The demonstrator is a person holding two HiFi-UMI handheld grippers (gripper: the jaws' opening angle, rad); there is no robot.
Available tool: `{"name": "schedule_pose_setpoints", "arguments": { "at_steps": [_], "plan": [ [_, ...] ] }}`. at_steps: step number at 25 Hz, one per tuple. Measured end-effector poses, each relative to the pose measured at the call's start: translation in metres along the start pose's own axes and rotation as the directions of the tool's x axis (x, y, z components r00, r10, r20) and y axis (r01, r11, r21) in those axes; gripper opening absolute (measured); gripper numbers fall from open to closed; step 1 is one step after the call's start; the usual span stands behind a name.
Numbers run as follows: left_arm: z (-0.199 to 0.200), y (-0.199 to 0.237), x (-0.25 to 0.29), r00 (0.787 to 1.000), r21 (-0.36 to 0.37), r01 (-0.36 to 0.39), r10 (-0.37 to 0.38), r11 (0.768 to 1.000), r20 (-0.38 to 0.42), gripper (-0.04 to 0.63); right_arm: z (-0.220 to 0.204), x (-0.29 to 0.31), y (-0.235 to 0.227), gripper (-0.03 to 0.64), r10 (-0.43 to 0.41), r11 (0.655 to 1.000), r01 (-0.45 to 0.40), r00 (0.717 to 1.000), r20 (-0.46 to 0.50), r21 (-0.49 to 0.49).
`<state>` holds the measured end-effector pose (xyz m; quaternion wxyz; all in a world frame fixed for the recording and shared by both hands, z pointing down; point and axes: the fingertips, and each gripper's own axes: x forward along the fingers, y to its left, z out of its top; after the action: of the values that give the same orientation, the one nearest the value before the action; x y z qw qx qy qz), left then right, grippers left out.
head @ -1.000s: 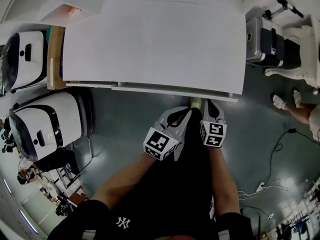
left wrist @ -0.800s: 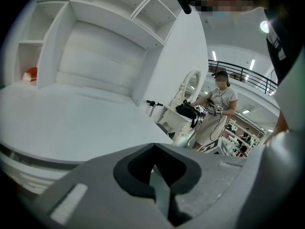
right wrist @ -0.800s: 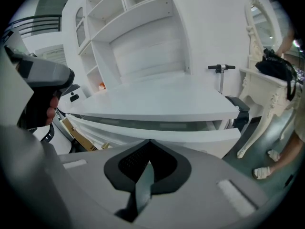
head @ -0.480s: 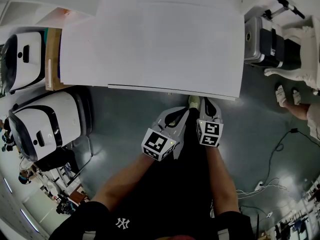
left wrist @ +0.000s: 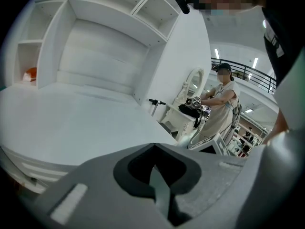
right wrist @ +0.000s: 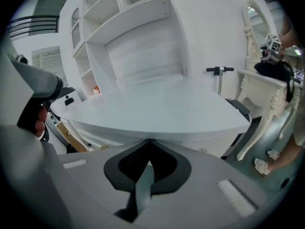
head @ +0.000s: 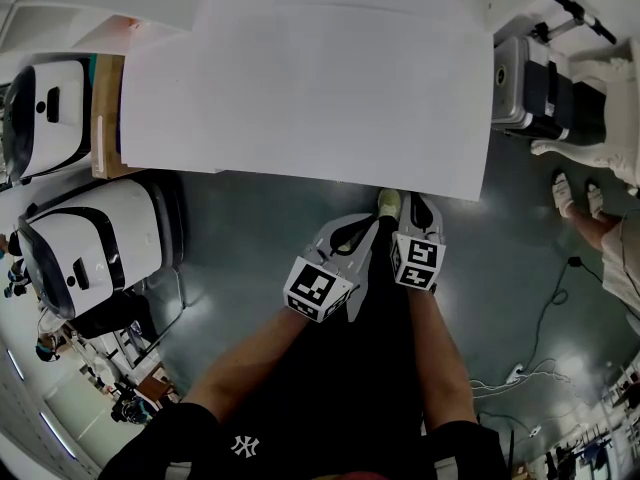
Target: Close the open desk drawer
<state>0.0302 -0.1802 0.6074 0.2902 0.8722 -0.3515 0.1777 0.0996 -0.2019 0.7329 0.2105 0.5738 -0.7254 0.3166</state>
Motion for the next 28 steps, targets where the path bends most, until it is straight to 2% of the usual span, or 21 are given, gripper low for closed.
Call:
{"name": "schedule_pose_setpoints", "arguments": {
  "at_steps": [10,21,28],
  "plan": [
    [0.004,0.012,0.001,1.0,-0.012,-0.019,0.019,1.0,0.006,0.0,0.001,0.002,0.001,0.025,-0.007,1.0,0.007,1.0,-0.006,0.004],
    [0.008,0.009,-0.015,0.999,0.01,-0.016,0.015,1.0,0.034,0.0,-0.002,0.001,-0.001,0.025,0.002,1.0,-0.002,1.0,-0.024,0.011],
    [0.009,0.001,-0.032,0.999,0.01,0.002,-0.002,1.0,0.051,0.0,0.012,-0.021,0.013,0.025,0.043,0.999,-0.043,0.999,0.016,0.033]
  ]
}}
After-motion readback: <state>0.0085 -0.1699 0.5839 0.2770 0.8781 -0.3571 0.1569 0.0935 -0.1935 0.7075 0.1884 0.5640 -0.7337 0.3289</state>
